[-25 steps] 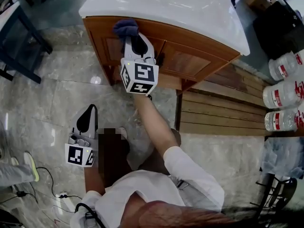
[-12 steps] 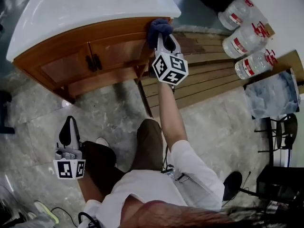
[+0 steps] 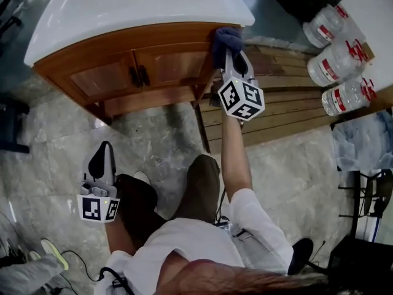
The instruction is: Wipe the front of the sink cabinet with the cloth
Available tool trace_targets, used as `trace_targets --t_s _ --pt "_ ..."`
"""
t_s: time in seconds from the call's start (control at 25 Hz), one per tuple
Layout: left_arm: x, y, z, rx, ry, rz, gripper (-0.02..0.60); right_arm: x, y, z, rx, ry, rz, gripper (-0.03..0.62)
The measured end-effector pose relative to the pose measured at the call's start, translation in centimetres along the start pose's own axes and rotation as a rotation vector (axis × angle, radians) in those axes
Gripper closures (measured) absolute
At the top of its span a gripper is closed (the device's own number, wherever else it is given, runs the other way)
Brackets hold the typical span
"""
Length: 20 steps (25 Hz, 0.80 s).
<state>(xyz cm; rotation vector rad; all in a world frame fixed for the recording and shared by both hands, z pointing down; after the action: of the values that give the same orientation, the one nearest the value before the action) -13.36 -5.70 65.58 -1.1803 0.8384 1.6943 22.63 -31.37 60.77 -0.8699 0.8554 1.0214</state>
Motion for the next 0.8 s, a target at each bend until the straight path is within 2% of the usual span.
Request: trace_targets --t_s 0.04,0.12,0.28,0.36,0.44,0.52,0.6,0.72,0.8 --pt "0.0 -0.2 -0.2 -0.002 -0.002 -0.004 0.578 -0.3 1.3 0.9 0.032 0.001 -0.01 0.54" --pt "0.3 0.6 -0.1 -0.003 -0.002 -0.014 0.578 -2.4 6.7 2.5 0.136 0.021 -0.048 0.541" --pt "1.4 3.4 2.0 0.047 -0.009 -0.034 0.578 -10.3 22.6 4.5 0.424 0.123 -0.188 0.542" --pt "1.7 3.9 3.2 0.083 -0.011 -0.043 0.58 -13.5 29.7 4.6 0.53 0.158 -0.253 0.542" --pt "2.0 4.4 4.4 0.115 -0.013 -0.053 0.578 -15.4 35.9 4.2 0.6 0.16 -0.282 0.542" --pt "2.4 5.1 5.8 0.149 -0.013 -0.061 0.578 -16.7 41.0 3.0 0.628 0.14 -0.28 0.542" --pt "2.8 5.8 7.3 0.187 -0.01 -0.071 0.578 -18.0 44.4 1.3 0.617 0.136 -0.26 0.542" --pt "3.5 6.8 9.2 0.241 -0.01 -0.084 0.578 -19.8 45.9 -1.1 0.555 0.152 -0.21 0.542" --pt "3.6 7.4 9.9 0.261 -0.011 -0.083 0.578 -19.9 45.7 -1.8 0.545 0.128 -0.162 0.543"
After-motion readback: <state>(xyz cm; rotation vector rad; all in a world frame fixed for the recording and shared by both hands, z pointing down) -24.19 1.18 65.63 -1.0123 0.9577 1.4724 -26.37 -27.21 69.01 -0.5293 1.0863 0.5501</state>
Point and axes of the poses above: the fingertips, and each gripper's own axes: z backward along the fingers, y to its left, x out of its top, the point moved 7 cm from there along z, backward along the fingers, and after that the axes turned 13 degrees about -y, right-handed, at the moved point
